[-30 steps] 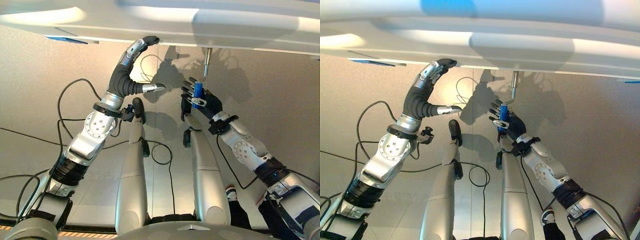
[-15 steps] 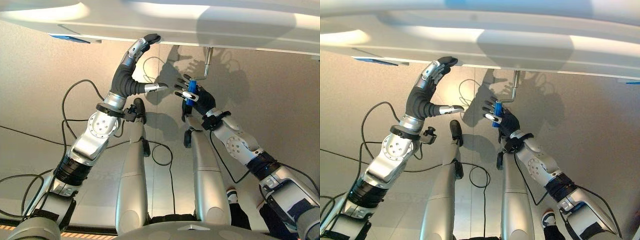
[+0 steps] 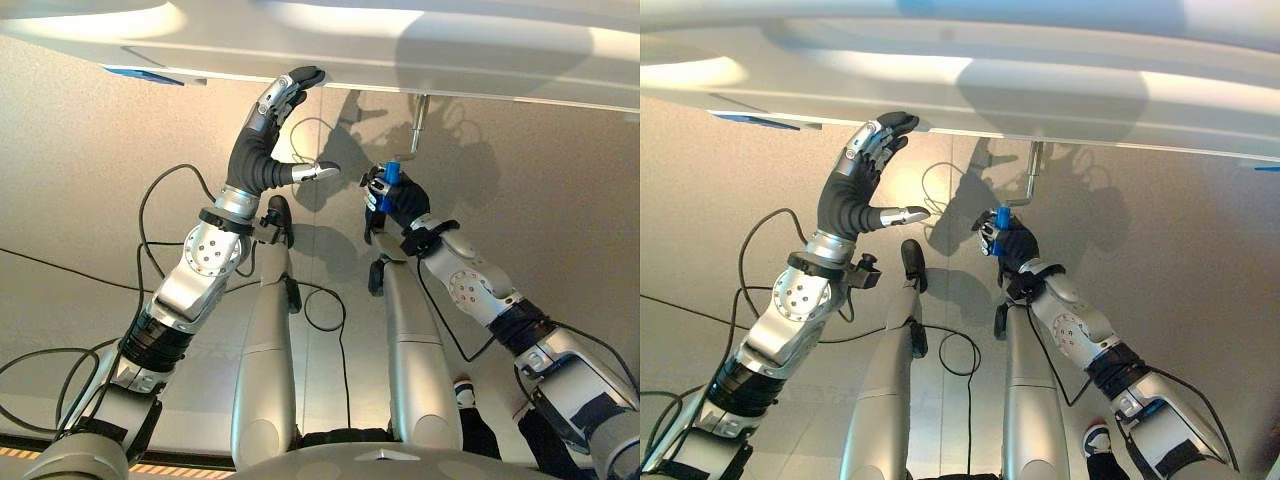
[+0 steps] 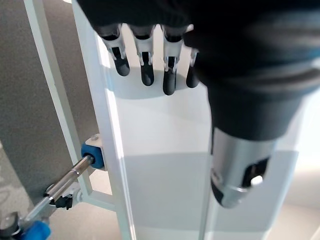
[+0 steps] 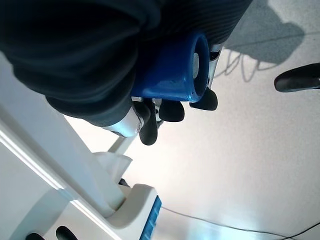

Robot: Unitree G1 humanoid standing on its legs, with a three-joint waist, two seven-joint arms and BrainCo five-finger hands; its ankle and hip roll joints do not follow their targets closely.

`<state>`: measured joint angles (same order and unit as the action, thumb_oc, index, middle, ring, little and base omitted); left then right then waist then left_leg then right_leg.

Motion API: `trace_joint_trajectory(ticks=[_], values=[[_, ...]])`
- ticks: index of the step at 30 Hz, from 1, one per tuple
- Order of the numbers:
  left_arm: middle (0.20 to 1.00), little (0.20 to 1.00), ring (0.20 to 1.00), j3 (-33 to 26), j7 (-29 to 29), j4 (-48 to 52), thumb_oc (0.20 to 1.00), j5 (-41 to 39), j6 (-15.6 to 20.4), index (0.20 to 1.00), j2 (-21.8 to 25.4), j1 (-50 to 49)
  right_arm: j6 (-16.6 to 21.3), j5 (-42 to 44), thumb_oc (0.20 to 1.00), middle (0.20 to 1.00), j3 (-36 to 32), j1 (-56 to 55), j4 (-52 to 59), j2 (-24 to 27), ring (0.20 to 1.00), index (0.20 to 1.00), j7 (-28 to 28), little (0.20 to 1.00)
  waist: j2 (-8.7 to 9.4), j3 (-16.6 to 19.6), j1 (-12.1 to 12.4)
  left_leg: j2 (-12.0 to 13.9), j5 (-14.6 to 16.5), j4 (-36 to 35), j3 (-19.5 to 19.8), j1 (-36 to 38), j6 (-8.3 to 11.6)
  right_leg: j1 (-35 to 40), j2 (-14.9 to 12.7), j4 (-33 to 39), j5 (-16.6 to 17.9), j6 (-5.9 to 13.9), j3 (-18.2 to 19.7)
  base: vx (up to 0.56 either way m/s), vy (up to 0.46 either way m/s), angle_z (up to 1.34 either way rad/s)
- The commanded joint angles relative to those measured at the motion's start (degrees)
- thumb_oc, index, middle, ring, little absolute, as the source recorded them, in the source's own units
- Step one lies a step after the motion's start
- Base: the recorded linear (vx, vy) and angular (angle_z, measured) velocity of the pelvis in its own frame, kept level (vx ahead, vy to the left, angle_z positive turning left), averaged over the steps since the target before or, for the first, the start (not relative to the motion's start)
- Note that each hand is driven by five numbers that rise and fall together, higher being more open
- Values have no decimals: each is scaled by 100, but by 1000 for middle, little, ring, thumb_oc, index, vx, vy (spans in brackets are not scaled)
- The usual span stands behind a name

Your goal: Raise the hospital bed

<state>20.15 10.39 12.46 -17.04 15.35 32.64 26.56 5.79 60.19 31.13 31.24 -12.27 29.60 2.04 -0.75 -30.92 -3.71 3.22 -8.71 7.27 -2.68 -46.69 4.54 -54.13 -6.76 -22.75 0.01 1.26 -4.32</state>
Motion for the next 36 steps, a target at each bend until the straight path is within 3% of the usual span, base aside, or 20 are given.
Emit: trace_joint_trajectory(ticks=[1,8,17,22,27,32,36], values=[[1000,1000,1000,-38,8,674,1000,19,291,1000,65,65,302,-170,200,200,44,161,1032,-198,200,200,399,200,48,112,-61,-184,619,692,87,-62,-78,471,-164,991,629,766,6,0,0,0],[1000,1000,1000,-122,-60,692,1000,-42,367,1000,129,-16,521,-118,200,200,-421,-128,1298,39,200,200,493,200,35,112,-101,-177,591,642,81,-32,-66,480,-153,973,609,771,7,0,-5,0],[1000,1000,1000,-336,-348,675,1000,-204,550,1000,160,-147,1137,98,200,200,-1705,-796,1533,131,200,200,689,200,-37,112,-191,-128,565,563,69,82,-21,463,-83,854,522,774,56,-2,-28,0],[1000,1000,1000,-405,-430,696,1000,-266,594,1000,105,-201,1462,135,200,200,-2367,-1024,1343,62,200,200,516,200,-70,112,-222,-104,554,506,91,137,9,463,-53,796,465,767,37,2,-29,1],[1000,1000,1000,-522,-518,809,1000,-385,644,1000,111,-280,1930,-11,200,200,-3172,-1139,871,-44,200,200,-12,200,-96,112,-254,-69,552,441,100,190,36,419,-24,716,406,768,17,4,-24,2],[1000,1000,1000,-593,-560,870,1000,-460,660,1000,156,-332,2057,-330,200,200,-3478,-1114,379,25,200,200,-402,200,-110,112,-263,-65,547,417,117,163,40,377,-12,675,378,760,11,0,0,0],[1000,1000,1000,-655,-625,964,1000,-539,673,1000,160,-374,2060,-180,200,200,-3562,-1174,486,4,200,200,-219,200,-88,112,-280,-59,550,423,117,133,36,325,0,639,361,757,12,0,0,0]])
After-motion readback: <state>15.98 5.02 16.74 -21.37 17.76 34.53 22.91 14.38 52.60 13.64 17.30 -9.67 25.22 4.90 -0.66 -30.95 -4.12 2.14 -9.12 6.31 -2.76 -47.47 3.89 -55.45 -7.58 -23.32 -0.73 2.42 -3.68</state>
